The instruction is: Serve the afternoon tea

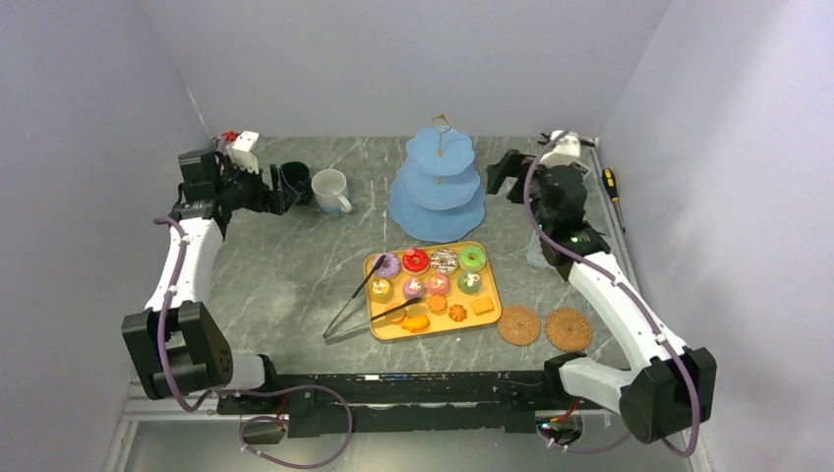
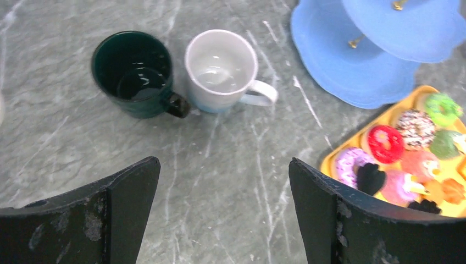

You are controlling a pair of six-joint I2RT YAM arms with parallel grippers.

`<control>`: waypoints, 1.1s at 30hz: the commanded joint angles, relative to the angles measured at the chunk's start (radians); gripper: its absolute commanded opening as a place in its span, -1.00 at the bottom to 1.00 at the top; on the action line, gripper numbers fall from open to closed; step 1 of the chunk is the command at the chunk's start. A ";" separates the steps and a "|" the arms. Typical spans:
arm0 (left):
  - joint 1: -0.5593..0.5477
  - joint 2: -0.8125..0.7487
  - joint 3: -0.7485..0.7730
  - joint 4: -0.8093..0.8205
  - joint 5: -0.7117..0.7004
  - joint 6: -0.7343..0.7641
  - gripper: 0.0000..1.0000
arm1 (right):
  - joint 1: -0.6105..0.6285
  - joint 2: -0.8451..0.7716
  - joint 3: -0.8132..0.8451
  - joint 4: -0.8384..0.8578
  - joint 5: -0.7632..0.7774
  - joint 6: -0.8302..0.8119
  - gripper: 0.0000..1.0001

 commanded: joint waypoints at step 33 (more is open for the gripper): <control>-0.206 -0.003 0.128 -0.404 0.040 0.143 0.87 | 0.159 0.681 0.792 -0.201 -0.275 -0.347 0.18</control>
